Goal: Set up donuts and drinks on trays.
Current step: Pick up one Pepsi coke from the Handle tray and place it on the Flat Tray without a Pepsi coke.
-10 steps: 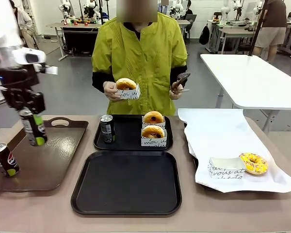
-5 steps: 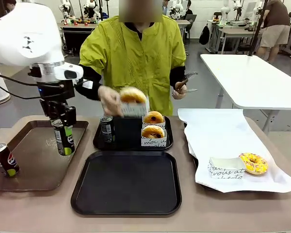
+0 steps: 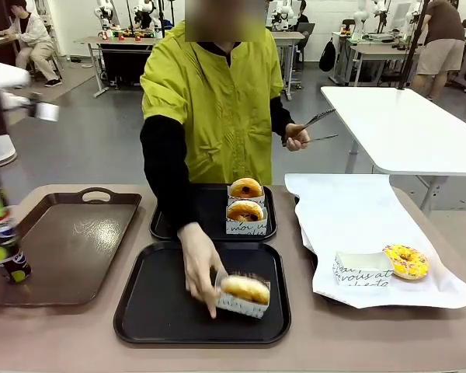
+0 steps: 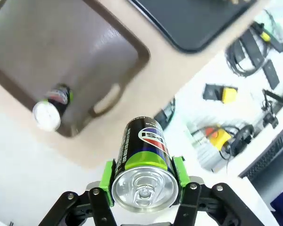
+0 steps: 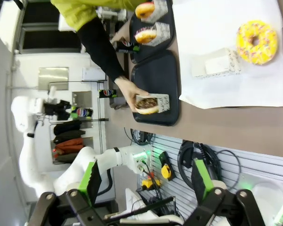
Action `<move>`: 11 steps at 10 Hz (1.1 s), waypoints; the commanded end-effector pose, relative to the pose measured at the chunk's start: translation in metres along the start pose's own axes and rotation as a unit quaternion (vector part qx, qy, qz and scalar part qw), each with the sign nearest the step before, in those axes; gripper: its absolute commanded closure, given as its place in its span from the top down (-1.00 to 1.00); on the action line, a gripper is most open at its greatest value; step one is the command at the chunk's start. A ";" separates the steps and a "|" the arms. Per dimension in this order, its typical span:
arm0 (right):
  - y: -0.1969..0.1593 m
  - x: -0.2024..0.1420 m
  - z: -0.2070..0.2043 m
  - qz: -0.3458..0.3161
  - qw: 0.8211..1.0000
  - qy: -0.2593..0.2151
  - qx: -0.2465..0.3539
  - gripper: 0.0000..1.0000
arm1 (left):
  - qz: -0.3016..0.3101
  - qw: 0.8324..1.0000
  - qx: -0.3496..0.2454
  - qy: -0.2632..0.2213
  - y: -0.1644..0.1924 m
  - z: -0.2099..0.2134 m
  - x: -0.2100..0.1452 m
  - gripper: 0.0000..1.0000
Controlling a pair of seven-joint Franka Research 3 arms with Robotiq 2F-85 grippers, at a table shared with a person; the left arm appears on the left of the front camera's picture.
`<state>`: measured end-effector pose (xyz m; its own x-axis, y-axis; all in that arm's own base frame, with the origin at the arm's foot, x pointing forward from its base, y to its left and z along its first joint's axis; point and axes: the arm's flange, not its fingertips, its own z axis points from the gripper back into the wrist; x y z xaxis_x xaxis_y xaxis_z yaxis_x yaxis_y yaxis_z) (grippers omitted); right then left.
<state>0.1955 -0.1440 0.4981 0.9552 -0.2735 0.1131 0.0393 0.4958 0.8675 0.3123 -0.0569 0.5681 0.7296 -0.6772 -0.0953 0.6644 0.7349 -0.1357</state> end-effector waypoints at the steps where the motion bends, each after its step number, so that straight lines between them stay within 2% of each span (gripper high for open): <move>1: 0.001 0.001 0.000 0.008 1.000 -0.001 0.009 1.00 | 0.010 1.000 -0.003 -0.004 0.006 -0.003 0.002 0.17; 2: 0.001 0.001 0.000 0.008 1.000 -0.001 0.009 1.00 | 0.012 1.000 -0.005 -0.012 0.008 -0.008 -0.002 0.17; 3: 0.001 0.001 0.000 0.008 1.000 -0.001 0.009 1.00 | 0.005 1.000 -0.005 -0.007 -0.002 0.007 -0.022 0.17; 11: 0.001 0.001 0.000 0.008 1.000 -0.001 0.009 1.00 | 0.005 1.000 -0.005 -0.007 -0.002 0.007 -0.022 0.17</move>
<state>0.1955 -0.1440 0.4981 0.9553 -0.2733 0.1130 0.0393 0.4959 0.8675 0.2975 -0.0423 0.5737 0.7387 -0.6689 -0.0831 0.6543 0.7412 -0.1500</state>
